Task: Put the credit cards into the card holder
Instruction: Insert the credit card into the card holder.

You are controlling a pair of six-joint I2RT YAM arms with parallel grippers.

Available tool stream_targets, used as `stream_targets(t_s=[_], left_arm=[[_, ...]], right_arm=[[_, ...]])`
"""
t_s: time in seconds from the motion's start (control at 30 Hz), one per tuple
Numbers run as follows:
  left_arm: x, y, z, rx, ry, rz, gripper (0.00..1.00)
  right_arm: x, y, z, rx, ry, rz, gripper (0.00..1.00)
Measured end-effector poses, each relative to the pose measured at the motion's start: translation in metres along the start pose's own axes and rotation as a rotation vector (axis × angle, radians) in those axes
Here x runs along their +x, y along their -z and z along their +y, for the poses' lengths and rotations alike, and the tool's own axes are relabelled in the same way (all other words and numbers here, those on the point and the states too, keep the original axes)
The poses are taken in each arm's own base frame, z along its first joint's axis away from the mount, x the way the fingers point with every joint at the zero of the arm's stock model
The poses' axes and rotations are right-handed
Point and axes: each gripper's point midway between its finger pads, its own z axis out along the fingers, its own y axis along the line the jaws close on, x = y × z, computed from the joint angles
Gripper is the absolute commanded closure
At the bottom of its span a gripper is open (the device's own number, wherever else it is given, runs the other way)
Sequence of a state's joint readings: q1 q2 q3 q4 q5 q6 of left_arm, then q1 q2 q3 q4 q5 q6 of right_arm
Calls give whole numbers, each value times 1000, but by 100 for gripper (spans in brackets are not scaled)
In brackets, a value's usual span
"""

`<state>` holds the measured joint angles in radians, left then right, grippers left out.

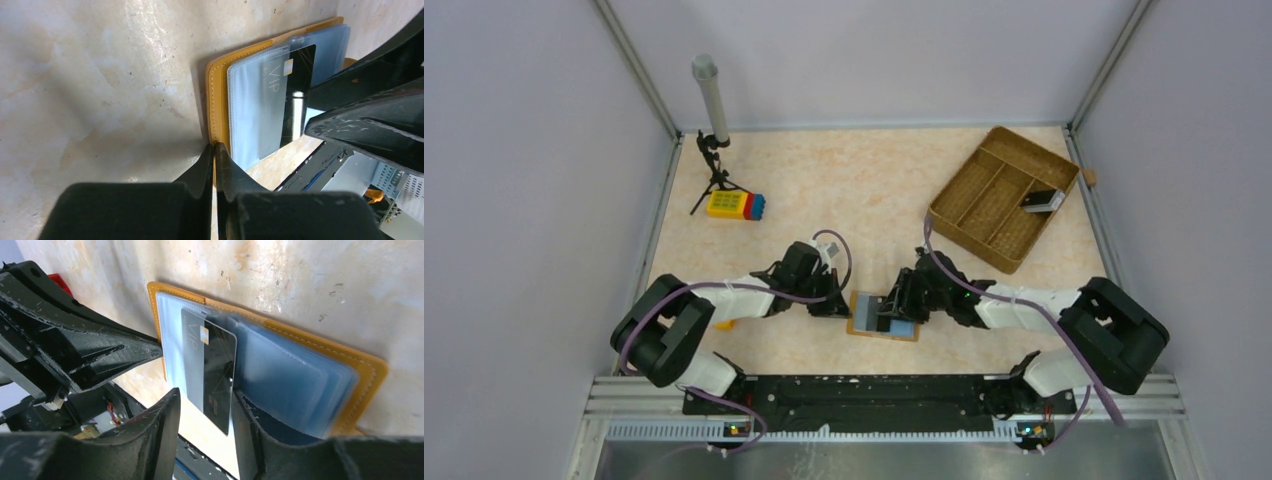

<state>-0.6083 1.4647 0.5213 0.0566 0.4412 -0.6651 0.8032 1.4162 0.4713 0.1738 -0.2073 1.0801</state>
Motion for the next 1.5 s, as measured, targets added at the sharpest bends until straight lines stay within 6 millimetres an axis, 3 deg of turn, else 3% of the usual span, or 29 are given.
stream_targets(t_s=[0.17, 0.4, 0.67, 0.93, 1.17, 1.23, 1.33, 1.5], left_arm=[[-1, 0, 0, -5, 4, -6, 100], [-1, 0, 0, -5, 9, -6, 100], [0, 1, 0, -5, 10, -9, 100], [0, 1, 0, -6, 9, -10, 100], [-1, 2, 2, -19, 9, -21, 100], [-2, 3, 2, -25, 9, -25, 89], [-3, 5, 2, -33, 14, -34, 63], [-11, 16, 0, -54, 0, -81, 23]], right_arm=[[-10, 16, -4, 93, 58, -30, 53], [-8, 24, -19, 173, 93, -21, 66], [3, 9, -7, 159, 123, 26, 77], [4, -9, 14, 162, 179, 57, 79], [5, -18, 14, 239, 235, 74, 73], [4, -17, 15, 253, 248, 70, 66], [-1, -12, 15, 278, 265, 51, 51], [-33, 22, 29, 319, 326, -42, 32]])
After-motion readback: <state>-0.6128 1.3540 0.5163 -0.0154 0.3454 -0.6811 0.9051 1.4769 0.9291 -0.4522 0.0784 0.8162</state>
